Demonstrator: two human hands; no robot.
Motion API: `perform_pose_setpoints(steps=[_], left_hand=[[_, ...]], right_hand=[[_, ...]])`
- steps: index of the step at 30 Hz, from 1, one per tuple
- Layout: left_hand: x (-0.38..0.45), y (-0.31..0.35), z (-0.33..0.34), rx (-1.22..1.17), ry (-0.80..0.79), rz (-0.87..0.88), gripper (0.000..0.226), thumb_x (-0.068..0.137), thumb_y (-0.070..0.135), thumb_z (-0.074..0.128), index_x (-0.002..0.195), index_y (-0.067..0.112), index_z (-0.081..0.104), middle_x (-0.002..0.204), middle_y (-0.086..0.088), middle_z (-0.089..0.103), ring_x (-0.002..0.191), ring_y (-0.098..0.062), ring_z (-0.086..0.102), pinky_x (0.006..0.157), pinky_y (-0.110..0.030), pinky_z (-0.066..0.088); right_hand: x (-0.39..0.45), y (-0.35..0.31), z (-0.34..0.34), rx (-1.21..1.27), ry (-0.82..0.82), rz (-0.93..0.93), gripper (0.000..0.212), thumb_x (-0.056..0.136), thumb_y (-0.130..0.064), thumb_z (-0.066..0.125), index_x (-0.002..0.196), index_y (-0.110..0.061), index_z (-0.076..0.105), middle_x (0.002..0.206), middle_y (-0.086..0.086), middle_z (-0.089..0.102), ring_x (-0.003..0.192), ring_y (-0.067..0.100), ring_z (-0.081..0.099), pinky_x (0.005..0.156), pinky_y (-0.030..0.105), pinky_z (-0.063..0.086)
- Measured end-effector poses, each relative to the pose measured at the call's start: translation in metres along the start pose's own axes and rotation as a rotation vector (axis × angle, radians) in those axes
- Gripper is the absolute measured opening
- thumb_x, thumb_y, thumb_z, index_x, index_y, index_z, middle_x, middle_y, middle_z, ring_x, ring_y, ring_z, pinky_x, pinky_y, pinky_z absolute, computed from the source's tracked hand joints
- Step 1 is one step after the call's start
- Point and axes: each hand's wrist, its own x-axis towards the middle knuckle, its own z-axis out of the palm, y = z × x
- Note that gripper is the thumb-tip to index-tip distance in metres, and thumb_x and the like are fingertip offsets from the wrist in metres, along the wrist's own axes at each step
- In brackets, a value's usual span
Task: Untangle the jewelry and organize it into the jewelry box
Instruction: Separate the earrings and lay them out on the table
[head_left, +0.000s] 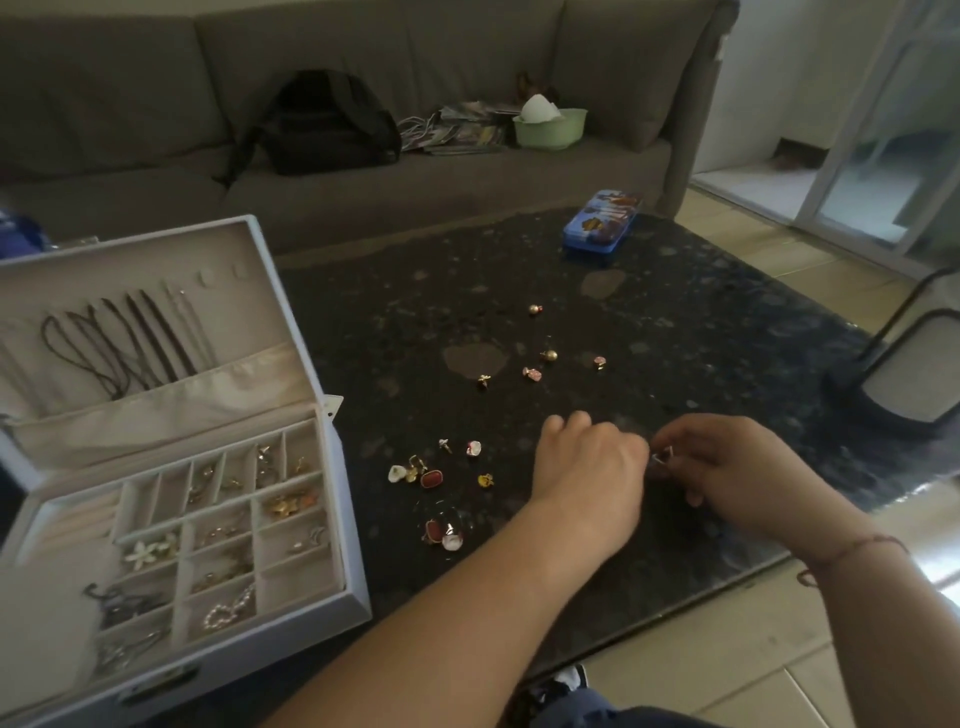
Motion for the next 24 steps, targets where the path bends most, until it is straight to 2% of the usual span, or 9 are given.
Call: perform_pose_setpoints(steps=[3, 6, 9, 11, 14, 17, 19, 20, 24], left_hand=[[-0.006, 0.003, -0.010, 0.007, -0.027, 0.062, 0.019, 0.097, 0.028, 0.058, 0.115, 0.020, 0.062, 0.109, -0.006, 0.064, 0.110, -0.027, 0.053, 0.094, -0.042, 0.040], [-0.028, -0.006, -0.017, -0.090, 0.077, 0.084, 0.016, 0.094, 0.025, 0.061, 0.108, 0.018, 0.064, 0.105, -0.006, 0.065, 0.106, -0.028, 0.054, 0.092, -0.042, 0.039], [-0.071, -0.024, -0.027, -0.296, 0.159, 0.068, 0.013, 0.094, 0.025, 0.063, 0.105, 0.018, 0.067, 0.101, -0.003, 0.066, 0.103, -0.025, 0.052, 0.091, -0.043, 0.041], [-0.106, -0.043, -0.037, -0.415, 0.210, 0.069, 0.010, 0.092, 0.025, 0.066, 0.101, 0.021, 0.068, 0.097, 0.003, 0.067, 0.098, -0.020, 0.052, 0.089, -0.042, 0.042], [-0.159, -0.083, -0.057, -0.493, 0.282, -0.016, 0.009, 0.089, 0.032, 0.067, 0.096, 0.027, 0.070, 0.094, 0.013, 0.067, 0.090, -0.007, 0.055, 0.085, -0.028, 0.042], [-0.203, -0.126, -0.082, -0.558, 0.261, -0.229, 0.009, 0.092, 0.036, 0.063, 0.097, 0.036, 0.070, 0.102, 0.027, 0.062, 0.097, 0.006, 0.056, 0.083, -0.007, 0.040], [-0.224, -0.153, -0.090, -0.582, 0.284, -0.337, 0.012, 0.088, 0.036, 0.064, 0.095, 0.043, 0.070, 0.101, 0.033, 0.063, 0.100, 0.009, 0.057, 0.081, -0.001, 0.040], [-0.232, -0.163, -0.091, -0.578, 0.307, -0.374, 0.013, 0.087, 0.034, 0.067, 0.094, 0.044, 0.070, 0.098, 0.033, 0.064, 0.099, 0.009, 0.058, 0.079, -0.003, 0.042], [-0.246, -0.184, -0.089, -0.575, 0.331, -0.466, 0.017, 0.086, 0.028, 0.072, 0.089, 0.045, 0.069, 0.094, 0.036, 0.063, 0.095, 0.008, 0.059, 0.073, -0.010, 0.043]], right_hand=[[-0.003, -0.004, -0.002, -0.010, 0.068, -0.007, 0.020, 0.090, -0.010, 0.065, 0.092, -0.030, 0.069, 0.070, -0.010, 0.070, 0.062, 0.011, 0.066, 0.056, 0.021, 0.047], [-0.006, -0.012, 0.001, 0.019, 0.143, -0.053, 0.026, 0.089, -0.013, 0.068, 0.081, -0.038, 0.069, 0.070, -0.009, 0.072, 0.066, 0.015, 0.069, 0.060, 0.035, 0.055], [-0.012, -0.030, 0.011, 0.087, 0.172, -0.170, 0.038, 0.087, -0.017, 0.069, 0.090, -0.054, 0.060, 0.075, -0.018, 0.072, 0.061, 0.008, 0.068, 0.068, 0.033, 0.054], [-0.020, -0.054, 0.022, 0.167, 0.189, -0.267, 0.038, 0.086, -0.016, 0.070, 0.091, -0.052, 0.058, 0.078, -0.020, 0.072, 0.060, 0.005, 0.068, 0.069, 0.029, 0.053], [-0.039, -0.095, 0.047, 0.321, 0.139, -0.418, 0.033, 0.084, -0.009, 0.072, 0.087, -0.040, 0.063, 0.081, -0.011, 0.075, 0.066, 0.009, 0.071, 0.071, 0.029, 0.055], [-0.061, -0.136, 0.082, 0.362, -0.002, -0.571, 0.032, 0.080, -0.003, 0.075, 0.083, -0.034, 0.068, 0.088, -0.006, 0.074, 0.076, 0.012, 0.069, 0.071, 0.024, 0.054], [-0.067, -0.154, 0.104, 0.283, -0.026, -0.656, 0.029, 0.077, -0.006, 0.079, 0.078, -0.033, 0.069, 0.093, -0.012, 0.070, 0.078, 0.013, 0.065, 0.067, 0.017, 0.049], [-0.068, -0.161, 0.114, 0.213, -0.029, -0.696, 0.026, 0.076, -0.010, 0.080, 0.078, -0.034, 0.069, 0.093, -0.016, 0.067, 0.079, 0.012, 0.063, 0.067, 0.014, 0.047], [-0.069, -0.176, 0.142, -0.078, -0.054, -0.723, 0.009, 0.084, -0.028, 0.073, 0.089, -0.034, 0.071, 0.075, -0.026, 0.057, 0.075, -0.001, 0.056, 0.065, 0.014, 0.044]])
